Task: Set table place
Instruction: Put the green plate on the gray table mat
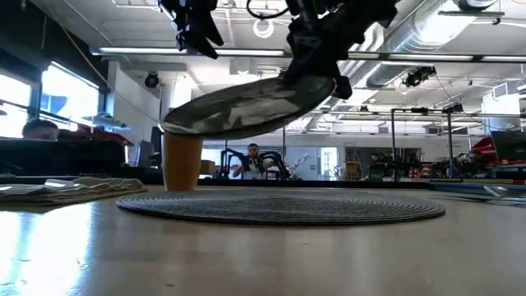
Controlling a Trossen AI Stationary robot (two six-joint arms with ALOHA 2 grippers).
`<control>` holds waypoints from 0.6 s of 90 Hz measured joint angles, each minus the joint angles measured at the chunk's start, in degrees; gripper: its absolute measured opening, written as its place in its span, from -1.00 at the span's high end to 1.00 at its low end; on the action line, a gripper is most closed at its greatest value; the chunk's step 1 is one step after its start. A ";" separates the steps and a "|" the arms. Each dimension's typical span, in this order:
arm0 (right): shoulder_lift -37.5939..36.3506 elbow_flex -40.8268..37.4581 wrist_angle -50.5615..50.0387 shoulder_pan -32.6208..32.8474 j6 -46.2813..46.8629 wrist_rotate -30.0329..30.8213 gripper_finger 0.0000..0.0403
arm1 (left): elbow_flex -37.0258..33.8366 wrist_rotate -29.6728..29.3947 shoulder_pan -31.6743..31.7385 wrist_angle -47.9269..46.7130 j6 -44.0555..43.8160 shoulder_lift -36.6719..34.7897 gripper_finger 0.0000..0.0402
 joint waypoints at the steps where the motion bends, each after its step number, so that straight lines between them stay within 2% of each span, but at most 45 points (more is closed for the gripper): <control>1: 0.14 0.12 -0.56 0.00 -0.13 0.29 1.00 | 0.00 0.00 0.00 -0.05 0.00 0.00 -0.11; 16: 0.68 0.79 -8.41 -0.20 -1.84 5.44 1.00 | 0.00 0.04 -0.02 -0.13 0.07 0.00 -0.11; 32: 0.57 0.81 -7.36 -1.16 -2.11 5.57 1.00 | 0.00 0.03 -0.02 -0.15 0.52 0.00 -0.11; 54: 0.66 0.81 -4.03 -1.38 -1.55 2.36 1.00 | 0.00 0.03 -0.35 -0.86 0.53 0.02 -0.11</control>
